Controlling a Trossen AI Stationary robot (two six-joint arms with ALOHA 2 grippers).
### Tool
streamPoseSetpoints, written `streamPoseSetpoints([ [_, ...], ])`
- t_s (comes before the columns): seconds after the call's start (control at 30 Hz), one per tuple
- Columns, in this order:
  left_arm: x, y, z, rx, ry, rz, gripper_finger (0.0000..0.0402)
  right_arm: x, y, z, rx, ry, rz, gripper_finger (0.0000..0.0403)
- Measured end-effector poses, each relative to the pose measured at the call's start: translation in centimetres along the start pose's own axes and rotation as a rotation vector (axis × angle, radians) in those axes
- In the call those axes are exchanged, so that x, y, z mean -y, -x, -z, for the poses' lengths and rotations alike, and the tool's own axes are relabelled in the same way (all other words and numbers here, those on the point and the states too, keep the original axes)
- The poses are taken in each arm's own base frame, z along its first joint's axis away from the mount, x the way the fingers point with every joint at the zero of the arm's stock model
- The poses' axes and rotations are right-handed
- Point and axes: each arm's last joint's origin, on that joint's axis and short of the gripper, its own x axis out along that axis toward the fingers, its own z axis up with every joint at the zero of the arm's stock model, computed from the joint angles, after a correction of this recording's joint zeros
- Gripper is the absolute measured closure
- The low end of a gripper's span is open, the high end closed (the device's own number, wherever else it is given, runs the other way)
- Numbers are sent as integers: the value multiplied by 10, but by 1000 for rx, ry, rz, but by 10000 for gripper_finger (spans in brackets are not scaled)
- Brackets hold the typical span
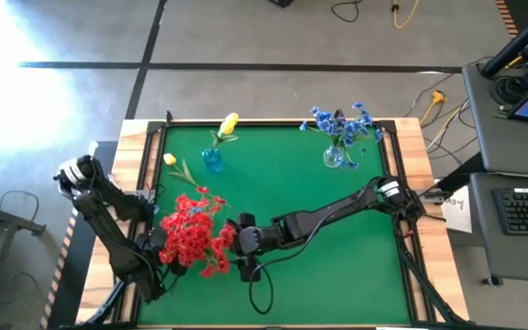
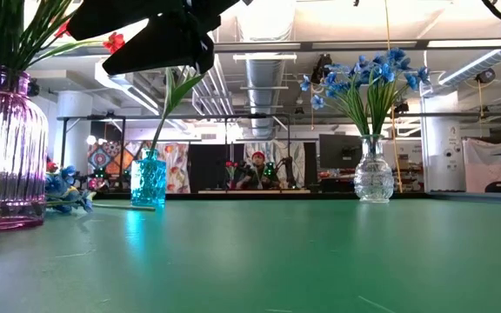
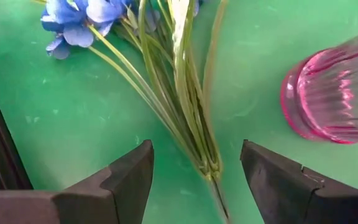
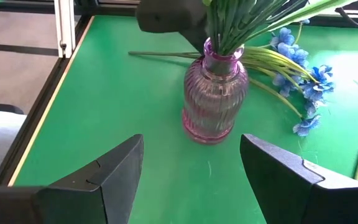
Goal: Sort flowers into vase by color
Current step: Put the blue flowers into the transparent vase
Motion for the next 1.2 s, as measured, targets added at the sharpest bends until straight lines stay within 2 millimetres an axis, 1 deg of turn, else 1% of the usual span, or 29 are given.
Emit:
streamPoseSetpoints([
  [0.57, 4, -9, 7, 7, -4, -6, 173, -2, -1, 0, 4, 3, -3, 142],
  [0.67, 4, -10, 8, 16, -8, -15, 177, -2, -1, 0, 3, 3, -3, 142],
  [0.8, 4, -12, 9, 17, -11, -29, 209, -3, -1, 1, 3, 4, -4, 142],
  [1.2, 0, -24, 12, 40, -18, -84, 349, -7, -1, 3, -5, 10, -10, 142],
])
